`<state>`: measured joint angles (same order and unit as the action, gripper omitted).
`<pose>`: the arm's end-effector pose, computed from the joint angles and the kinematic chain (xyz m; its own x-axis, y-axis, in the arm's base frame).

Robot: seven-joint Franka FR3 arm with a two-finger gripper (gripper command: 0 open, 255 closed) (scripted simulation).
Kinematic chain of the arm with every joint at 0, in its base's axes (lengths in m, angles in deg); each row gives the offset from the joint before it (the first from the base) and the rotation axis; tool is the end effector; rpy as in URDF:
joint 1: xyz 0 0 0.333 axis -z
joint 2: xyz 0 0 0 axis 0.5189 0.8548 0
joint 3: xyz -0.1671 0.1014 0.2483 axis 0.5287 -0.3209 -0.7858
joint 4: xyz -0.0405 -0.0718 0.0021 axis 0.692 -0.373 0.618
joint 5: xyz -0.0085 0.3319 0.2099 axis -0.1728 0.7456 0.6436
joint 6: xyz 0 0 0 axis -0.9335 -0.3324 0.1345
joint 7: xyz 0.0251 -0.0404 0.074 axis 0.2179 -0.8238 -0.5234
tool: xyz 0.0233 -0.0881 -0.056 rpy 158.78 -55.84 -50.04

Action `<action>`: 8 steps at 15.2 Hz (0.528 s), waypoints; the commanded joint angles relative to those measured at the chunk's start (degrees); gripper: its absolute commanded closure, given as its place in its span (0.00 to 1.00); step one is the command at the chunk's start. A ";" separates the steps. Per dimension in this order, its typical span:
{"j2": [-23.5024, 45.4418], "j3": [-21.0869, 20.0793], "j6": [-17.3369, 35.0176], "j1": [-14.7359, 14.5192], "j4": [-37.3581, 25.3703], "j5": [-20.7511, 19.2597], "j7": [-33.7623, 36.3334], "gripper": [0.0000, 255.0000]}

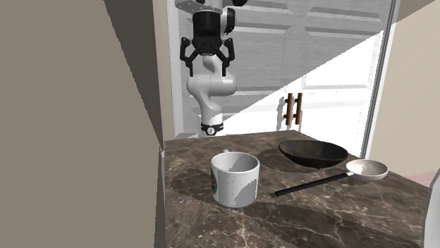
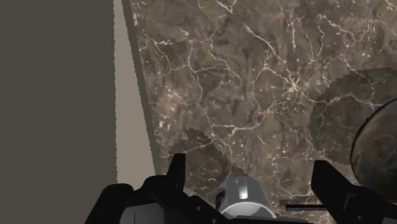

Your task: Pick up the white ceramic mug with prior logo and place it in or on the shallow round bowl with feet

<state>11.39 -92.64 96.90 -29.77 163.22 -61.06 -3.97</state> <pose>0.4152 0.0335 0.5410 0.9810 0.1897 0.0409 0.1900 -0.9818 -0.0045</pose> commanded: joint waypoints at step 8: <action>19.71 -1.06 9.83 0.04 -8.50 -0.35 0.70 0.00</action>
<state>28.77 -93.72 105.84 -29.81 156.00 -61.29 -3.15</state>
